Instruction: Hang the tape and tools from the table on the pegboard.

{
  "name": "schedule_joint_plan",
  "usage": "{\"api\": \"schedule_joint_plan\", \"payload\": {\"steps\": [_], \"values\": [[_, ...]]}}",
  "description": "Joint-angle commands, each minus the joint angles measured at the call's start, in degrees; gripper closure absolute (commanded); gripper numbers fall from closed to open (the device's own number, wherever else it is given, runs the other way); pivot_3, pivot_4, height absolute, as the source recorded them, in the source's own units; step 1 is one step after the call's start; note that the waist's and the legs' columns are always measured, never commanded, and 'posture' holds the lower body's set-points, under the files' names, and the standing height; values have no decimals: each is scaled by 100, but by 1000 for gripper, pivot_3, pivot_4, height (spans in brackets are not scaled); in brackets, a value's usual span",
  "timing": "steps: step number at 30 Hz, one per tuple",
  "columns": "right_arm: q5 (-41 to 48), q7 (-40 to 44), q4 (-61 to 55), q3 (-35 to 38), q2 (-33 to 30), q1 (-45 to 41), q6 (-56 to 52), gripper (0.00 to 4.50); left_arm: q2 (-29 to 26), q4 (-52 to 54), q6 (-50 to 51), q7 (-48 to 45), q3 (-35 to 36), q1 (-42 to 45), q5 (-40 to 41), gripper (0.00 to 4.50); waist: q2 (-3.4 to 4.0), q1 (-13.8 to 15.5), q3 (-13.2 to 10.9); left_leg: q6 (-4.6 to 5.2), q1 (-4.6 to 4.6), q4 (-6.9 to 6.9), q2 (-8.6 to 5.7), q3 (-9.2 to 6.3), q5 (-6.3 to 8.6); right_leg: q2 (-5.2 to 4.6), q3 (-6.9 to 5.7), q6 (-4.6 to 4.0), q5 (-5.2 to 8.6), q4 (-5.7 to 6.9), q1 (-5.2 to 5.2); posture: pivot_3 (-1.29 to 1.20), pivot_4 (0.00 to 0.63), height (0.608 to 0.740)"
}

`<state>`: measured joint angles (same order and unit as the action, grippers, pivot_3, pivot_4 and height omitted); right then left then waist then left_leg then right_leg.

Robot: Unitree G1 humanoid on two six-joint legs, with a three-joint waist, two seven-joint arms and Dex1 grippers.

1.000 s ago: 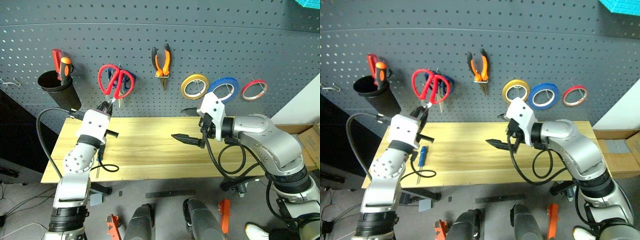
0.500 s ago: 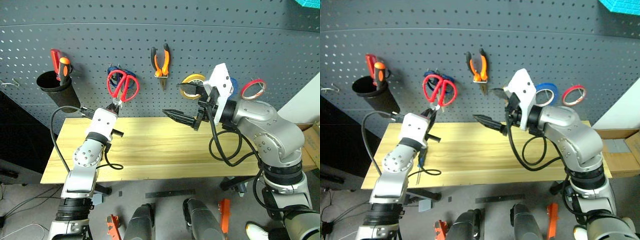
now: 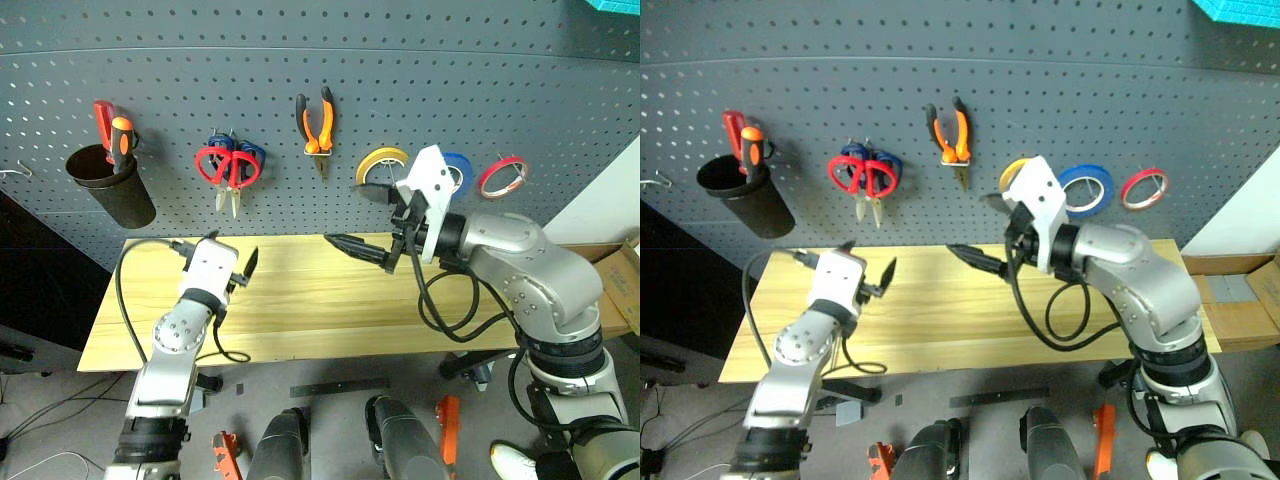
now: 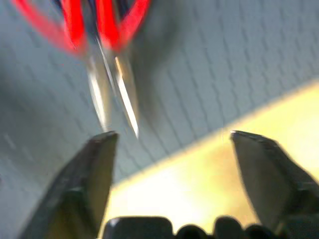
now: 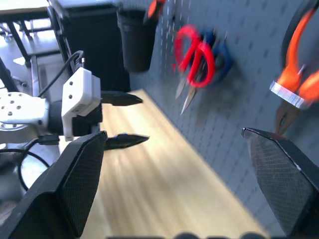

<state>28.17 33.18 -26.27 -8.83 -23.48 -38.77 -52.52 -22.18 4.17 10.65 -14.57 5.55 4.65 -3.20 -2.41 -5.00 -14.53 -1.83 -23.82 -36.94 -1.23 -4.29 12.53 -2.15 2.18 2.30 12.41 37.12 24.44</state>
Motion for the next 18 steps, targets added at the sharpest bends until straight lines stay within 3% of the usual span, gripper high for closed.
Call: {"api": "schedule_joint_plan", "payload": {"steps": [1,10,18], "values": [[-5,-507,-319,-138,276,122,-433,0,42,111,757,-41,416,-222,420,354,0,2,0,0,-1,-2,0,-1,0,0,-1,0,0,0,0,-130,235,740],[-59,-1366,-84,-963,1327,283,-1560,0,-765,-383,3518,-255,1465,330,1176,354,7,14,-6,0,2,-3,2,-10,0,11,-10,24,16,2,-1,-107,258,740],[-722,-1576,792,-1538,1638,-252,-1247,0,-1052,-2270,3435,-565,1052,1285,1089,354,13,17,-14,-1,0,1,-1,-8,0,8,-9,11,8,-3,5,-114,272,740]]}}
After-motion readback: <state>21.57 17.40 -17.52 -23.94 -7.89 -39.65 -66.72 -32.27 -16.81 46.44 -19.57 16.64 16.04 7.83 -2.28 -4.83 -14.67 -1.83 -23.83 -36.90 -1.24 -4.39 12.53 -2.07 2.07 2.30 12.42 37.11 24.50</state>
